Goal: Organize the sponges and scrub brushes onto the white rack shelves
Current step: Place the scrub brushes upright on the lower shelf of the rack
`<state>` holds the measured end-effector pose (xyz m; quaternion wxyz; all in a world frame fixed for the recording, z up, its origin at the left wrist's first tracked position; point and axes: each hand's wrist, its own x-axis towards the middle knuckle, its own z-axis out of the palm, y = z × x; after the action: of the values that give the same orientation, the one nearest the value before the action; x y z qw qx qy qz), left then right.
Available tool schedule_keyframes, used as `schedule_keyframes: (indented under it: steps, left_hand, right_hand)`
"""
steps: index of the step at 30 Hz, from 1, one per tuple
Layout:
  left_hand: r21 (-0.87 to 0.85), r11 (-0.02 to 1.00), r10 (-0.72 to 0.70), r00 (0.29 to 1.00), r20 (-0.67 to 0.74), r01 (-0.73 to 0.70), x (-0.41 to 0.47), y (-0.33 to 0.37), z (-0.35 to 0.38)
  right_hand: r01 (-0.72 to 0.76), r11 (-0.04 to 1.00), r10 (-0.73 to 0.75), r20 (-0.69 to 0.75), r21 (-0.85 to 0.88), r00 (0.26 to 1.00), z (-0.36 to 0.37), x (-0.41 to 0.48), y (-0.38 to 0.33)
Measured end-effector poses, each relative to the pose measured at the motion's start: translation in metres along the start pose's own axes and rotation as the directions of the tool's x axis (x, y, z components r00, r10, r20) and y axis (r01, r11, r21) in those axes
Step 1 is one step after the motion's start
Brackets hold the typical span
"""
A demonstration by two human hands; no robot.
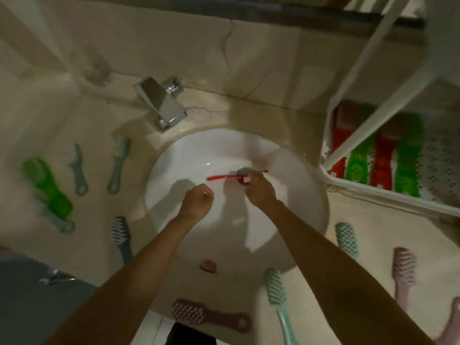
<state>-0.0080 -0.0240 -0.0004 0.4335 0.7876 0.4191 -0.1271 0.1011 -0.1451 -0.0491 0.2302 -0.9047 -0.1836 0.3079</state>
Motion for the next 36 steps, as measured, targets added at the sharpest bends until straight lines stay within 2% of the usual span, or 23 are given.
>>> schedule_keyframes:
  steps: [2,6,8,11,13,16,20,22,24,26,28,30,32,36]
  left_hand:
    - [0.033,0.999,0.006,0.999,0.032,-0.007,0.021,-0.008,-0.002]
    - [0.161,0.987,-0.019,0.997,0.081,0.006,0.057,-0.019,-0.008]
    - [0.238,0.971,-0.007,0.994,0.106,-0.019,0.068,-0.024,-0.010]
    - [0.306,0.944,0.082,0.986,0.142,-0.123,0.073,-0.027,-0.015]
    - [0.345,0.902,0.204,0.961,0.185,-0.258,0.070,-0.025,-0.017]
    - [0.438,0.814,0.272,0.917,0.292,-0.381,0.063,-0.019,-0.019]
    - [0.548,0.697,0.360,0.887,0.290,-0.462,0.042,-0.004,-0.038]
    - [0.506,0.723,0.381,0.882,0.278,-0.471,0.027,-0.005,-0.054]
    - [0.374,0.815,0.391,0.897,0.206,-0.442,0.012,-0.015,-0.072]
    - [0.187,0.902,0.376,0.921,0.102,-0.389,-0.002,-0.032,-0.090]
    - [0.011,0.952,0.307,0.952,0.008,-0.307,-0.019,-0.051,-0.106]
    - [-0.167,0.954,0.239,0.967,-0.085,-0.250,-0.041,-0.068,-0.119]
    - [-0.277,0.935,0.192,0.974,-0.125,-0.220,-0.061,-0.083,-0.130]
    - [-0.333,0.931,0.130,0.988,-0.080,-0.150,-0.082,-0.111,-0.150]
  right_hand:
    - [-0.017,0.998,0.015,-0.038,-0.057,0.999,0.019,0.026,-0.007]
    - [0.067,0.942,-0.049,0.063,-0.328,0.997,0.048,0.056,-0.016]
    - [0.087,0.891,-0.064,0.066,-0.446,0.996,0.054,0.065,-0.016]
    - [0.040,0.803,-0.059,-0.012,-0.595,0.998,0.056,0.067,-0.018]
    - [0.111,0.757,-0.156,-0.014,-0.644,0.988,0.052,0.059,-0.023]
    - [0.240,0.784,-0.296,-0.005,-0.572,0.955,0.042,0.039,-0.035]
    - [0.340,0.865,-0.438,-0.226,-0.369,0.870,0.035,0.003,-0.053]
    - [0.363,0.890,-0.446,-0.364,-0.275,0.818,0.037,-0.016,-0.057]
    - [0.351,0.935,-0.329,-0.514,-0.058,0.792,0.038,-0.042,-0.071]
    - [0.227,0.941,-0.045,-0.573,0.251,0.819,0.041,-0.064,-0.090]
    - [0.060,0.857,0.194,-0.427,0.513,0.883,0.047,-0.081,-0.110]
    - [-0.117,0.720,0.252,-0.101,0.684,0.963,0.050,-0.093,-0.135]
    - [-0.245,0.622,0.175,0.173,0.743,0.969,0.054,-0.098,-0.160]
    - [-0.352,0.351,-0.022,0.383,0.868,0.923,0.069,-0.089,-0.210]
